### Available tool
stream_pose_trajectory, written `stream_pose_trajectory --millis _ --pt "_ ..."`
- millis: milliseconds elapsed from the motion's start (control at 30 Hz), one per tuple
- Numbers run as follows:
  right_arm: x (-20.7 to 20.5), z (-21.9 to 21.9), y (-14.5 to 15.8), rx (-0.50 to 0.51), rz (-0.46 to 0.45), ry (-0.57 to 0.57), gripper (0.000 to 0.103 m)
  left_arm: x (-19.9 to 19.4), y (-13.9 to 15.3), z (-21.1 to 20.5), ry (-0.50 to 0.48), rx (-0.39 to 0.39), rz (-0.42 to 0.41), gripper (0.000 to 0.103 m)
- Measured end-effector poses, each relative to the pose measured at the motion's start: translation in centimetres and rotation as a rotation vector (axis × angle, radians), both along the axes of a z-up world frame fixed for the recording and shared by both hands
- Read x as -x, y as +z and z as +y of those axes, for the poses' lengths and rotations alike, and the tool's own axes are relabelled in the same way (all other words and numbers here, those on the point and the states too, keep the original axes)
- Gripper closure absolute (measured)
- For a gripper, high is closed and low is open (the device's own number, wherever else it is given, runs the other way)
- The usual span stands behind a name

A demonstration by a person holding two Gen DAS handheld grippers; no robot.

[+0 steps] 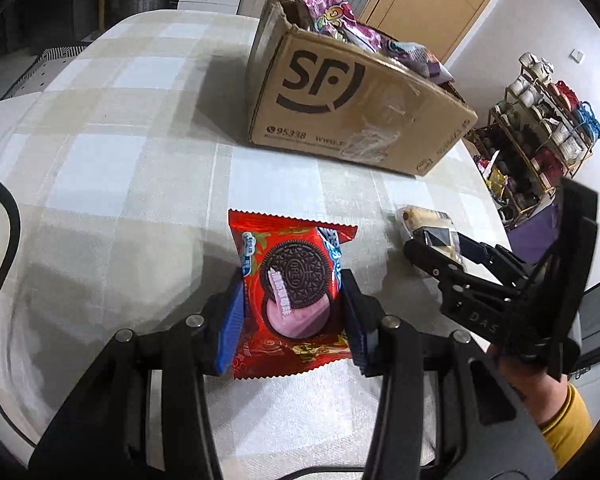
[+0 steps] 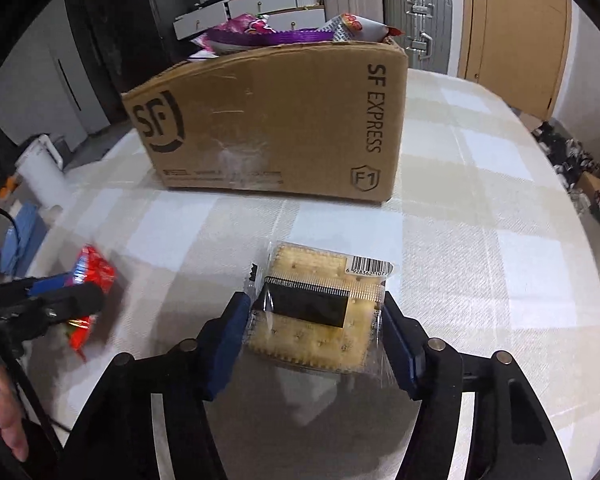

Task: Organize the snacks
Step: 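Grasp the red Oreo packet with the left gripper while the right grasps the crackers, then lift the Oreo packet and cracker pack and carry them over the box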

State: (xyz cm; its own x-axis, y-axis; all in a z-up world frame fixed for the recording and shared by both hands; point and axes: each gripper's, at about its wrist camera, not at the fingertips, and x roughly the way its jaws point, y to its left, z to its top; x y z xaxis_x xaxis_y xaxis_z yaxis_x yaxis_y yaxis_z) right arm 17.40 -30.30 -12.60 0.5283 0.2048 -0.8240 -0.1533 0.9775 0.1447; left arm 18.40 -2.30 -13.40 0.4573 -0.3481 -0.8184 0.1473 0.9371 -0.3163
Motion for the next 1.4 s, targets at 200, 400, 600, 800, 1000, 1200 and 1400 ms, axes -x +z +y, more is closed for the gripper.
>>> stream_pose_trajectory --millis 200,400,600,800,1000,1200,1400 --pt "2.2 -0.1 1.5 -0.091 -0.013 -0.004 0.039 2.2 1.6 -0.5 -0.018 -0.032 -0.067 0.062" --pt "5.4 0.8 4.6 -0.117 -0.115 0.054 0.039 4.4 3.9 -0.5 -0.026 -0.085 -0.156 0.062" --pt "8.2 1.6 6.9 -0.155 -0.193 0.110 0.039 6.2 5.4 -0.2 -0.029 -0.102 -0.203 0.062" --pt "10.5 2.7 7.5 -0.187 -0.226 0.125 0.039 8.1 6.5 0.2 -0.030 -0.089 -0.225 0.062" --pt "12.4 3.1 8.5 -0.233 -0.254 0.129 0.039 9.7 7.9 1.2 -0.028 -0.056 -0.228 0.062" --pt "13.7 2.7 10.9 -0.264 -0.300 0.129 0.039 9.8 10.5 2.0 -0.028 -0.039 -0.243 0.062" --pt "12.4 1.3 14.1 -0.274 -0.350 0.110 0.039 7.3 13.5 2.4 -0.056 -0.001 -0.243 0.062"
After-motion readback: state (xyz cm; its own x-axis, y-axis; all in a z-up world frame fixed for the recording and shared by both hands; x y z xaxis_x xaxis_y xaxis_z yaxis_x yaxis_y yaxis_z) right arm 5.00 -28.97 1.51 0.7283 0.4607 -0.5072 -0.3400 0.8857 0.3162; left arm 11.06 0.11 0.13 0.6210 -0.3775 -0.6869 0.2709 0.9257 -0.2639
